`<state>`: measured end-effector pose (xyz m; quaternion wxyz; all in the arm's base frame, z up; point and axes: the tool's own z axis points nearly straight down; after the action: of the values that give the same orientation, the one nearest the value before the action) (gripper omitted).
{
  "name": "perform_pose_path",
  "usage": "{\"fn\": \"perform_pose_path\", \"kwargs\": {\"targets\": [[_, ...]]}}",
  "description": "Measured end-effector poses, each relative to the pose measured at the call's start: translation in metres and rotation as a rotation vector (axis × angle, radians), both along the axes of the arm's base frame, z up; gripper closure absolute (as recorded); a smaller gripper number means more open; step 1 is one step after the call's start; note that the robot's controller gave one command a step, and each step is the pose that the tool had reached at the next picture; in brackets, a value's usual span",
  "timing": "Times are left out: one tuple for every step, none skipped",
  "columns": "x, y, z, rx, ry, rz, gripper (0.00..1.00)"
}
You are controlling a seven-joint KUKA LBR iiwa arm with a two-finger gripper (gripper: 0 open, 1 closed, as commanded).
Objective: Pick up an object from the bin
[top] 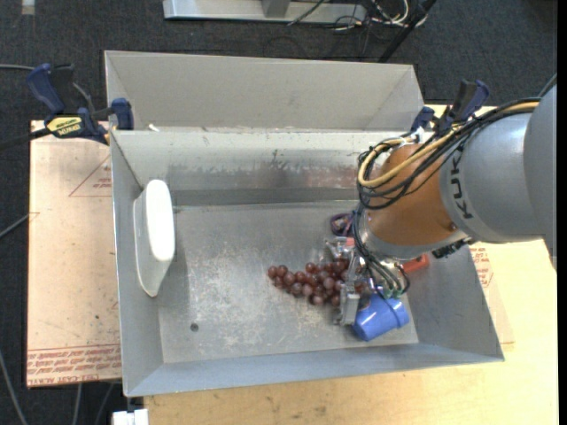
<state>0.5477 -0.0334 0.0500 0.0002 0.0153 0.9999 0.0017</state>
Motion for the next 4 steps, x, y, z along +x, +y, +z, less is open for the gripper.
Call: {"fn": "perform_pose_path", "kwargs": {"targets": [[0.000, 0.023, 0.014, -0.001, -0.003, 0.134, 0.00], [-0.017, 0.027, 0.019, 0.001, -0.002, 0.163, 0.00], [0.002, 0.025, 0.016, 0.001, -0.006, 0.135, 1.00], [0.002, 0.025, 0.016, 0.001, -0.006, 0.134, 1.00]]}}
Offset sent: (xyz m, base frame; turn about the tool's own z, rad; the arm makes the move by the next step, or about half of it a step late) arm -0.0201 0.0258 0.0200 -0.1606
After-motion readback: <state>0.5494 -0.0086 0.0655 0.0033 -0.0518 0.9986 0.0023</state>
